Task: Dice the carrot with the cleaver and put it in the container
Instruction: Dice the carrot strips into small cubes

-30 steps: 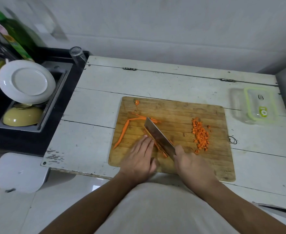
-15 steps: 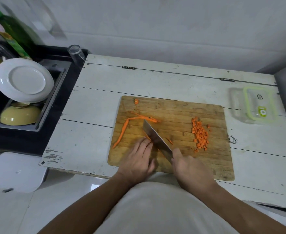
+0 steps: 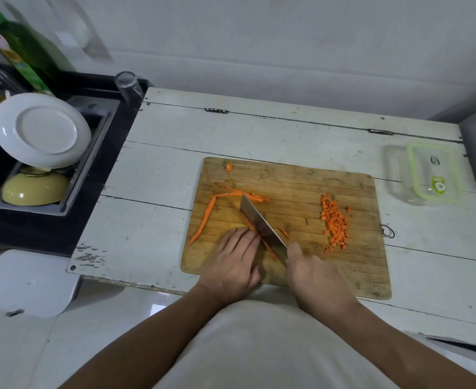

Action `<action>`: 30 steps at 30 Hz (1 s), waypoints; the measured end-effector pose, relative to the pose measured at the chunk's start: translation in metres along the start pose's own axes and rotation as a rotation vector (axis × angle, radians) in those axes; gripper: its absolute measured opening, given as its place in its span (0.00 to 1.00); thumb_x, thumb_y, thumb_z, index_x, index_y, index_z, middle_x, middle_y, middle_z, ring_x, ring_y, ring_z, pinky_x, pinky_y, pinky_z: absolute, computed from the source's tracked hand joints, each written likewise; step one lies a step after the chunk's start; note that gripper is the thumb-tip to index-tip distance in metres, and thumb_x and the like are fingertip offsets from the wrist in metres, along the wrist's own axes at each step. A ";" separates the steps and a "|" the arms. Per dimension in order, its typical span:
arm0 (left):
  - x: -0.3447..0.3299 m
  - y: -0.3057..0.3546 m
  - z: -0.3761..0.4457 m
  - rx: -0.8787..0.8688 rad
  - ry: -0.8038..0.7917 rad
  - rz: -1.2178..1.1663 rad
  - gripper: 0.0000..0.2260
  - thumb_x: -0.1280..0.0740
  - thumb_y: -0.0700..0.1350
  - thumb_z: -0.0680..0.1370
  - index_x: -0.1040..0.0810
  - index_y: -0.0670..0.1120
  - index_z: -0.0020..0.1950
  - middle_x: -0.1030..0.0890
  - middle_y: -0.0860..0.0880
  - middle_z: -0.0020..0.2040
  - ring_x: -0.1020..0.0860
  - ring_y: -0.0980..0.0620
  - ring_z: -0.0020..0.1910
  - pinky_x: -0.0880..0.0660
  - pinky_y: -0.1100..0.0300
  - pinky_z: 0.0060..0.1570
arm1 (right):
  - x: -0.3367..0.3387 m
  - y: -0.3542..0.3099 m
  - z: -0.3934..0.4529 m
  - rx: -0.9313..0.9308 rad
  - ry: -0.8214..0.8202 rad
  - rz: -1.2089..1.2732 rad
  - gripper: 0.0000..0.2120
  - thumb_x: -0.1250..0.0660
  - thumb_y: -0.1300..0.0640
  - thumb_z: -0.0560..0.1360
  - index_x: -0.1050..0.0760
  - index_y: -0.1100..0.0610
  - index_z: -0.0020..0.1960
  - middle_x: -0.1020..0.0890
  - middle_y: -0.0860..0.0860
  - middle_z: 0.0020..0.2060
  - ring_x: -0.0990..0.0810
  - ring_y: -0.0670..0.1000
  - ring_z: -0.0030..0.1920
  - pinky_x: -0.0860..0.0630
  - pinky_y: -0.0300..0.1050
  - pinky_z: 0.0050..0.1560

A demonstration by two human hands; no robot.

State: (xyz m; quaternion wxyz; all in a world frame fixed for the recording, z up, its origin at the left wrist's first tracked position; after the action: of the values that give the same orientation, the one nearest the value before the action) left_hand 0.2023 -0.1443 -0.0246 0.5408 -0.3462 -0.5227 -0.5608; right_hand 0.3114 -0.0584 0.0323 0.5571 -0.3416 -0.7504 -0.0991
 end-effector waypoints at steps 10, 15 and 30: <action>-0.003 -0.001 0.001 0.006 -0.039 0.014 0.26 0.35 0.51 0.77 0.24 0.37 0.71 0.23 0.39 0.70 0.29 0.41 0.73 0.37 0.42 0.76 | 0.003 -0.005 -0.005 0.001 -0.087 -0.074 0.10 0.43 0.64 0.80 0.42 0.53 0.54 0.17 0.55 0.43 0.18 0.61 0.43 0.34 0.51 0.35; -0.004 0.000 0.000 0.001 -0.049 0.007 0.26 0.36 0.51 0.77 0.25 0.37 0.71 0.24 0.39 0.70 0.30 0.40 0.73 0.38 0.42 0.76 | 0.002 -0.007 -0.004 -0.008 -0.094 -0.108 0.11 0.45 0.66 0.78 0.40 0.55 0.59 0.17 0.56 0.44 0.17 0.61 0.44 0.32 0.50 0.35; -0.011 -0.005 0.003 0.028 -0.089 -0.004 0.27 0.36 0.54 0.76 0.23 0.40 0.70 0.22 0.42 0.69 0.29 0.42 0.72 0.35 0.44 0.75 | -0.007 0.005 0.005 0.010 -0.142 -0.094 0.10 0.43 0.59 0.82 0.43 0.52 0.60 0.17 0.52 0.43 0.16 0.57 0.43 0.25 0.51 0.38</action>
State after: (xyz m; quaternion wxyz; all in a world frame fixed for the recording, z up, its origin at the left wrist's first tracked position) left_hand 0.1989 -0.1390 -0.0352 0.5208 -0.3619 -0.5548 -0.5386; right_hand 0.3115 -0.0546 0.0232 0.4990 -0.3096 -0.8036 -0.0969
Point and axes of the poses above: each hand's wrist, its own z-axis towards the middle knuckle, its own x-axis out of the back of the hand, y = z × x, the point moved 8 cm from there along z, towards the middle knuckle
